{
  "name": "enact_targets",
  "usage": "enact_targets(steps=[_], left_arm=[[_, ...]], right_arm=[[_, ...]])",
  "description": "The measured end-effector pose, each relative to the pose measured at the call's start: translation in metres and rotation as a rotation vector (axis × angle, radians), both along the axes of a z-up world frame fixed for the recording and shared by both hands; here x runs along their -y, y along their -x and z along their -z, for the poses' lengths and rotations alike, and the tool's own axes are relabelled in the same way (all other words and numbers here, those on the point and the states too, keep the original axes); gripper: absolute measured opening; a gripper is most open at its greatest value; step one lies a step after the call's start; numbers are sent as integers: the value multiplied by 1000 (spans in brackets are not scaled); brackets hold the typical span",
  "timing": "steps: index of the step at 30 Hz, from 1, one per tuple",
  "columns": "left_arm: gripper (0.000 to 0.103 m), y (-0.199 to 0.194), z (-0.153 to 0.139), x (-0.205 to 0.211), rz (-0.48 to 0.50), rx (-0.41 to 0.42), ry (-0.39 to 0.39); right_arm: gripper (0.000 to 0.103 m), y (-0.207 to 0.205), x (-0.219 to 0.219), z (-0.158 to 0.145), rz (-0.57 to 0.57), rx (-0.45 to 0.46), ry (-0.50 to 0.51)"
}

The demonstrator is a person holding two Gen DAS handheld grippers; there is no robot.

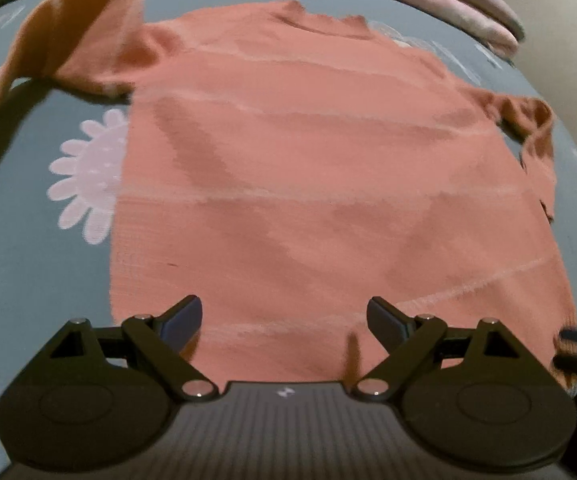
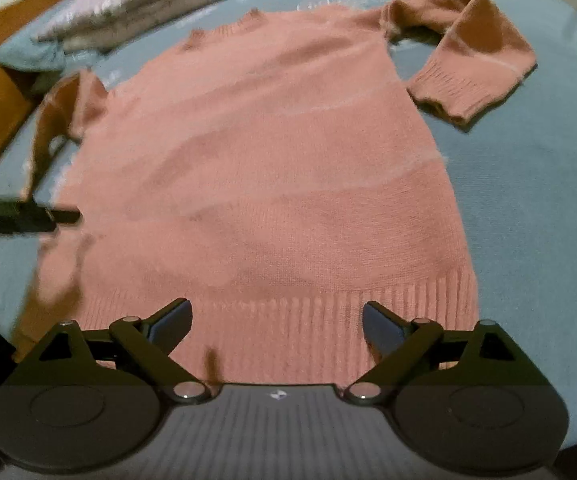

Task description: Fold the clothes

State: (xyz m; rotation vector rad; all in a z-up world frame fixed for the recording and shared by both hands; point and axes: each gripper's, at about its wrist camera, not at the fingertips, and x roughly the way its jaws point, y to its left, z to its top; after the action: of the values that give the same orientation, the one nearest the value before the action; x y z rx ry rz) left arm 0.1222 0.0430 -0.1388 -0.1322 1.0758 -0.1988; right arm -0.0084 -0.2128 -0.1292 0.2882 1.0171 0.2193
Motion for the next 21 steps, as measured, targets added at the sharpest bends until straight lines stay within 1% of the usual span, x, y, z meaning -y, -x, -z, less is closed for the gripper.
enact_targets(steps=[3, 4, 6, 8, 9, 12, 13, 18, 21], left_arm=[[91, -4, 14, 10, 11, -32, -6], [93, -2, 15, 13, 14, -20, -18], [93, 1, 15, 18, 21, -19, -45], [94, 1, 15, 22, 30, -22, -69], [96, 1, 16, 23, 31, -24, -74], [101, -2, 17, 26, 16, -34, -67], [101, -3, 17, 28, 7, -40, -69], [102, -6, 19, 41, -15, -63, -140], [102, -6, 19, 45, -31, -71, -158]], right_arm=[[94, -10, 3, -10, 2, 48, -22], [94, -15, 4, -11, 6, 51, -19], [94, -26, 3, -10, 18, 43, -3], [94, -31, 2, -5, 30, 31, -9], [94, -32, 2, -3, 35, 25, -15], [94, -26, 1, 7, 32, 3, -43], [94, -23, 1, 10, 29, -4, -52], [94, -9, 12, 10, 2, 1, -80], [94, -2, 23, 6, -2, 13, -86]])
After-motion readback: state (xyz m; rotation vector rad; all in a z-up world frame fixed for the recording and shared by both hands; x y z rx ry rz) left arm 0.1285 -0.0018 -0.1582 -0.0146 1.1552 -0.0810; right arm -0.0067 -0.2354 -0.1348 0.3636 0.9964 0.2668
